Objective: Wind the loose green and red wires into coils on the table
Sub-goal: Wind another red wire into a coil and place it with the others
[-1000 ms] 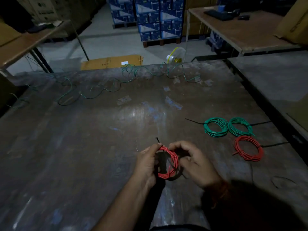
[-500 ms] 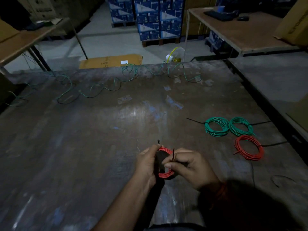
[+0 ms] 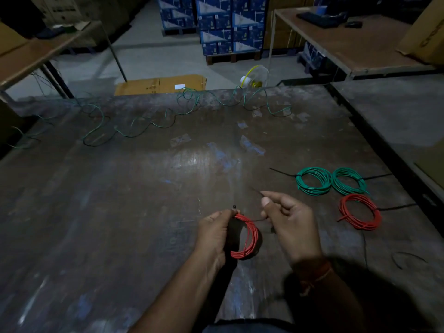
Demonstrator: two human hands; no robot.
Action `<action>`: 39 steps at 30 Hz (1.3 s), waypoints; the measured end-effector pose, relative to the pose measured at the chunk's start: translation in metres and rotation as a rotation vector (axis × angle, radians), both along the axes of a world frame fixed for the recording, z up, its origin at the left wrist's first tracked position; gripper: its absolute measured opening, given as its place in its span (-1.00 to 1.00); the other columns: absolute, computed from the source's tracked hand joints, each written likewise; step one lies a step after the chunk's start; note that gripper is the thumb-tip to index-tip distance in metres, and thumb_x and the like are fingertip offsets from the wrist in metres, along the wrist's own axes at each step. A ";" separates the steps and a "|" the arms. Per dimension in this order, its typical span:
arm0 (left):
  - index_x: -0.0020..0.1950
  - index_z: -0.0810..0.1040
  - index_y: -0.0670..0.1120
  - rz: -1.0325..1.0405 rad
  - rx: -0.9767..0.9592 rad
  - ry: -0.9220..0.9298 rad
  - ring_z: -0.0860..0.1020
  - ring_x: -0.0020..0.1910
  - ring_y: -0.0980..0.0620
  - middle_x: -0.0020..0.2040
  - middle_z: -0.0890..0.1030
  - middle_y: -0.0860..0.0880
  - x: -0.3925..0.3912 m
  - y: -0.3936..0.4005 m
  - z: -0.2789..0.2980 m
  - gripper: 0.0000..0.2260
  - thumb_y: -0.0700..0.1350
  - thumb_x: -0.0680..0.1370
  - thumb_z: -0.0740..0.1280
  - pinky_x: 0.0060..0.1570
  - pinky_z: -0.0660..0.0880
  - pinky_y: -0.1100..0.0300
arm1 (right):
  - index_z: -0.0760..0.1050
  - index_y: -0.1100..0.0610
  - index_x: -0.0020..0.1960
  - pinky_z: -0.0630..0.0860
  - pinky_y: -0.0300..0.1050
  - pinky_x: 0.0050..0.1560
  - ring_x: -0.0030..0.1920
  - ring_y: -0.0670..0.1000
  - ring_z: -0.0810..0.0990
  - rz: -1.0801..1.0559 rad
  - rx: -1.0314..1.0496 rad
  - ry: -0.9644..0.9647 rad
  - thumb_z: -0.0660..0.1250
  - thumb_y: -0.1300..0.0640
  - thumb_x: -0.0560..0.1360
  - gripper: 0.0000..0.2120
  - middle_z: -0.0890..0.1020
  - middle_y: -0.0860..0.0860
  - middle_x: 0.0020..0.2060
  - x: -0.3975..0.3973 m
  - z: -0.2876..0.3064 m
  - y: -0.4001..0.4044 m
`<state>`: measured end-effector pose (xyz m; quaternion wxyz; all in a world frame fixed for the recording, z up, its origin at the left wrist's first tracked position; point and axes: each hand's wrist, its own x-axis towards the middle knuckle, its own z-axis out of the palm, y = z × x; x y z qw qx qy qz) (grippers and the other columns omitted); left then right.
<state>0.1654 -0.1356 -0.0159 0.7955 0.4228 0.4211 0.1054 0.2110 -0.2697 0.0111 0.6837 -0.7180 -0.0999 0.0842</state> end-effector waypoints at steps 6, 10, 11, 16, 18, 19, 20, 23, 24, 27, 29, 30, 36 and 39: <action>-0.17 0.65 -0.24 -0.030 -0.014 -0.009 0.55 -0.35 -0.10 -0.28 0.60 -0.27 0.004 -0.009 -0.005 -0.93 -0.24 0.46 0.46 -0.27 0.50 0.13 | 0.70 -0.01 -0.16 0.53 -0.21 -0.27 -0.36 -0.18 0.58 -0.154 -0.267 -0.258 0.46 0.07 0.49 -0.93 0.64 -0.16 -0.39 0.006 0.003 -0.002; -0.11 0.64 -0.28 -0.022 -0.035 -0.058 0.55 -0.23 -0.14 -0.21 0.60 -0.31 0.005 -0.014 -0.005 -0.93 -0.27 0.46 0.44 -0.22 0.50 0.10 | 0.64 0.05 -0.25 0.54 -0.03 -0.20 -0.32 -0.04 0.56 -0.105 -0.536 -0.475 0.36 -0.02 0.41 -0.83 0.56 -0.06 -0.40 0.003 -0.009 0.005; -0.06 0.63 -0.31 -0.023 -0.046 -0.077 0.57 -0.25 -0.12 -0.20 0.61 -0.31 0.005 -0.014 -0.006 -0.90 -0.28 0.47 0.43 -0.24 0.52 0.12 | 0.64 0.05 -0.26 0.53 -0.02 -0.21 -0.31 -0.01 0.56 -0.101 -0.564 -0.512 0.36 -0.01 0.41 -0.83 0.56 -0.05 -0.38 0.002 -0.011 0.006; -0.13 0.62 -0.29 -0.030 -0.041 -0.087 0.58 -0.29 -0.11 -0.23 0.62 -0.28 0.004 -0.012 -0.006 -0.94 -0.29 0.48 0.43 -0.24 0.53 0.13 | 0.60 0.10 -0.28 0.45 -0.04 -0.24 -0.28 0.10 0.53 -0.116 -0.632 -0.647 0.31 0.01 0.45 -0.78 0.53 0.03 -0.36 0.004 -0.018 0.008; -0.06 0.62 -0.34 -0.018 -0.043 -0.093 0.57 -0.18 -0.17 -0.15 0.62 -0.33 0.003 -0.012 -0.007 -0.87 -0.27 0.47 0.44 -0.15 0.51 0.08 | 0.59 0.11 -0.29 0.44 -0.04 -0.26 -0.28 0.11 0.52 -0.114 -0.638 -0.654 0.30 0.00 0.46 -0.76 0.52 0.04 -0.36 0.005 -0.017 0.008; 0.00 0.61 -0.39 -0.013 -0.053 -0.101 0.56 -0.14 -0.19 -0.11 0.61 -0.36 0.003 -0.012 -0.007 -0.80 -0.27 0.47 0.44 -0.13 0.50 0.07 | 0.59 0.12 -0.29 0.45 -0.03 -0.26 -0.27 0.11 0.53 -0.109 -0.640 -0.652 0.30 -0.01 0.46 -0.74 0.51 0.04 -0.36 0.005 -0.016 0.009; 0.06 0.58 -0.43 -0.012 -0.063 -0.110 0.56 -0.12 -0.20 -0.08 0.61 -0.38 0.002 -0.012 -0.008 -0.75 -0.27 0.47 0.44 -0.13 0.51 0.07 | 0.58 0.12 -0.29 0.45 -0.02 -0.26 -0.27 0.11 0.53 -0.102 -0.645 -0.650 0.29 -0.02 0.46 -0.73 0.51 0.04 -0.35 0.005 -0.016 0.009; 0.05 0.58 -0.41 -0.031 -0.076 -0.130 0.59 -0.20 -0.16 -0.10 0.61 -0.36 0.002 -0.013 -0.007 -0.77 -0.28 0.47 0.43 -0.21 0.54 0.12 | 0.59 0.12 -0.28 0.47 0.01 -0.26 -0.25 0.12 0.54 -0.078 -0.649 -0.648 0.28 -0.03 0.46 -0.73 0.53 0.05 -0.34 0.005 -0.016 0.011; 0.01 0.60 -0.37 -0.043 -0.074 -0.131 0.59 -0.24 -0.13 -0.14 0.62 -0.34 0.002 -0.013 -0.006 -0.82 -0.28 0.48 0.43 -0.24 0.54 0.13 | 0.59 0.12 -0.27 0.48 0.01 -0.26 -0.25 0.13 0.54 -0.071 -0.651 -0.649 0.28 -0.03 0.46 -0.73 0.53 0.05 -0.34 0.005 -0.016 0.011; 0.00 0.60 -0.32 -0.062 -0.075 -0.131 0.59 -0.27 -0.12 -0.16 0.62 -0.33 0.002 -0.012 -0.006 -0.84 -0.26 0.48 0.44 -0.27 0.53 0.14 | 0.59 0.11 -0.27 0.49 0.00 -0.27 -0.25 0.14 0.54 -0.059 -0.672 -0.661 0.27 -0.04 0.46 -0.73 0.54 0.06 -0.33 0.005 -0.017 0.011; 0.05 0.59 -0.33 -0.058 -0.076 -0.130 0.59 -0.26 -0.12 -0.14 0.61 -0.34 0.002 -0.012 -0.005 -0.80 -0.26 0.48 0.45 -0.27 0.53 0.14 | 0.59 0.10 -0.27 0.50 0.00 -0.27 -0.24 0.15 0.54 -0.052 -0.686 -0.658 0.26 -0.04 0.46 -0.73 0.54 0.06 -0.32 0.006 -0.018 0.011; 0.05 0.59 -0.34 -0.054 -0.074 -0.130 0.59 -0.27 -0.12 -0.15 0.61 -0.34 0.002 -0.013 -0.005 -0.79 -0.26 0.48 0.45 -0.28 0.53 0.14 | 0.59 0.10 -0.27 0.50 0.01 -0.26 -0.24 0.15 0.54 -0.048 -0.686 -0.656 0.26 -0.04 0.46 -0.73 0.54 0.06 -0.32 0.006 -0.018 0.010; 0.11 0.56 -0.39 -0.021 -0.094 -0.140 0.55 -0.14 -0.19 -0.07 0.57 -0.37 0.003 -0.014 -0.005 -0.71 -0.28 0.46 0.45 -0.19 0.52 0.08 | 0.59 0.12 -0.27 0.47 0.00 -0.26 -0.25 0.13 0.52 -0.067 -0.652 -0.691 0.29 0.00 0.46 -0.75 0.52 0.05 -0.33 0.004 -0.013 0.009; 0.13 0.53 -0.45 -0.012 -0.116 -0.154 0.53 -0.10 -0.23 -0.05 0.56 -0.39 0.002 -0.015 -0.007 -0.65 -0.28 0.44 0.46 -0.15 0.51 0.03 | 0.58 0.12 -0.27 0.45 -0.01 -0.28 -0.26 0.12 0.51 -0.061 -0.659 -0.692 0.32 0.02 0.45 -0.79 0.52 0.05 -0.34 0.004 -0.013 0.011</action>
